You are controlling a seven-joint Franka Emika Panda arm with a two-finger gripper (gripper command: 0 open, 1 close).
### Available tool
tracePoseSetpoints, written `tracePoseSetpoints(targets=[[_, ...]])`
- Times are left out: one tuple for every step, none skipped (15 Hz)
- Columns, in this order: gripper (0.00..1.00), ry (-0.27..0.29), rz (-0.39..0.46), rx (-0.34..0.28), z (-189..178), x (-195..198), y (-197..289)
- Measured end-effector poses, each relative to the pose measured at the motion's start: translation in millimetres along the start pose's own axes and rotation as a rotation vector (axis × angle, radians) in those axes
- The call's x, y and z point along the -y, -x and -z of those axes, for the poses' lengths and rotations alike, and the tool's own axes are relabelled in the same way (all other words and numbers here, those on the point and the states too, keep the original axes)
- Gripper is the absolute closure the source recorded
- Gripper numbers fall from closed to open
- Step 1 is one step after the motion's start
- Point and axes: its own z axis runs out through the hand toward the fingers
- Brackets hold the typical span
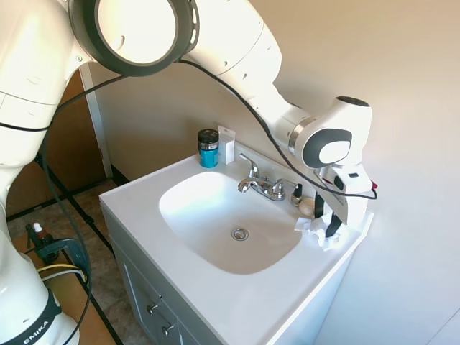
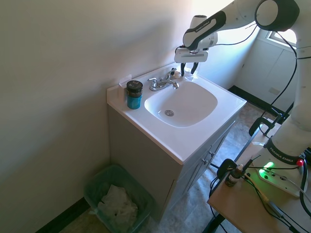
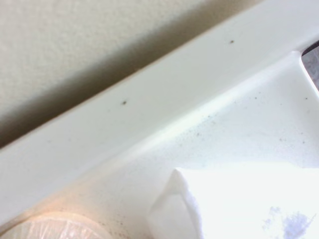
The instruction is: Throw the tissue in the trash bin
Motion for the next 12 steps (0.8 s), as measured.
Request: tracePoseSetpoints(targets=[[1.00,-0.001,-0.004,0.003,0,-1,-2],[1.00,-0.004,-0.005,0.007,-1,-3,-4],[1.00,-0.007,-0.004,0.011,-1,-4,-7],[1.00,-0.012,-0.002,0.016,0,-6,-10],[1.00,-0.019,0.004,0.018,3,-8,-13],[1.00,-0.029,0.011,0.020,8,-9,-16],[1.00,-0.044,0.018,0.023,16,-10,-18],[1.00,-0.061,0.027,0.029,25,-13,-19],[1.00,-0.075,0.037,0.036,34,-18,-20],[1.00,-0.092,0.049,0.043,45,-24,-20],[1.00,-0.110,0.063,0.050,58,-31,-17],[1.00,-0.129,0.079,0.055,73,-39,-12]])
